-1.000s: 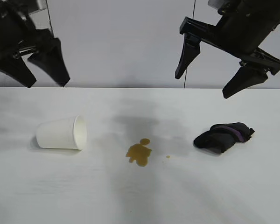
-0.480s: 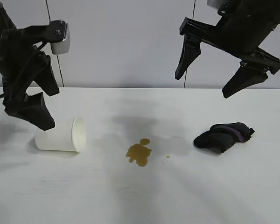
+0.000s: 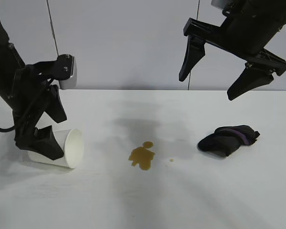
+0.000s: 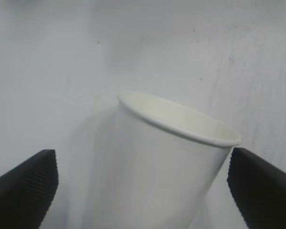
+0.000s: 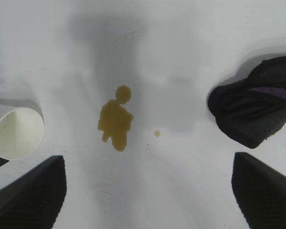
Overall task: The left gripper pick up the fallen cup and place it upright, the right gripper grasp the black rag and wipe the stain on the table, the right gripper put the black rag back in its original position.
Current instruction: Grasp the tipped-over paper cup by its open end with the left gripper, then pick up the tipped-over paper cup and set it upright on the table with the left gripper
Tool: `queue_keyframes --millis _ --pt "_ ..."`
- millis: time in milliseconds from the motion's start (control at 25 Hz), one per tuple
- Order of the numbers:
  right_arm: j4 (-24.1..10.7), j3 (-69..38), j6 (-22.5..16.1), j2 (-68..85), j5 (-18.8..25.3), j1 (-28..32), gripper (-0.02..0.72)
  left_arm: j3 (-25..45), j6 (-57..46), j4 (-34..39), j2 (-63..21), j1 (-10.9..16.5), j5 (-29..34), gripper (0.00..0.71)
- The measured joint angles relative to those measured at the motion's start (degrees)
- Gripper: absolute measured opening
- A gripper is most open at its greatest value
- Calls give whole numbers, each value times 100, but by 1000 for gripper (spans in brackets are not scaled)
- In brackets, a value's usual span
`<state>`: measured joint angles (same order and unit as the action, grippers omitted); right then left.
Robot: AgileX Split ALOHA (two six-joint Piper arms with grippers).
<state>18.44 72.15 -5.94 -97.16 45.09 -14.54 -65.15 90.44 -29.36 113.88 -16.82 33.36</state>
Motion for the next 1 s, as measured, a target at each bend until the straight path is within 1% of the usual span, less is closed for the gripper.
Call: queue_keyframes --millis 40,120,200,320,360,440,560,640,720,760,920,1000 --pt "0 0 0 0 0 0 653 0 -3 -6 19 -17 -29 681" --pt "0 0 0 0 0 0 653 0 9 -27 32 -66 -48 624" --pt "-5 0 0 0 0 0 653 0 16 -27 37 -75 -60 535" --pt "-5 0 0 0 0 0 653 0 23 -51 55 -83 -60 437" --pt "-5 0 0 0 6 0 653 0 31 -73 55 -83 -52 417" --pt "-5 0 0 0 6 0 653 0 37 -109 43 -83 -15 396" --pt "-5 0 0 0 6 0 653 0 390 -463 -68 -77 206 384" --pt "-5 0 0 0 6 0 653 0 893 -1075 -250 -16 464 382" --pt "-5 0 0 0 6 0 653 0 1553 -1844 -456 182 853 380" --pt "-5 0 0 0 6 0 653 0 1895 -2313 -539 313 1117 380" --pt "-5 0 0 0 6 0 653 13 3107 -4239 -530 1030 2364 380" --pt "-10 0 0 0 6 0 653 104 3741 -5118 -465 1318 2805 380"
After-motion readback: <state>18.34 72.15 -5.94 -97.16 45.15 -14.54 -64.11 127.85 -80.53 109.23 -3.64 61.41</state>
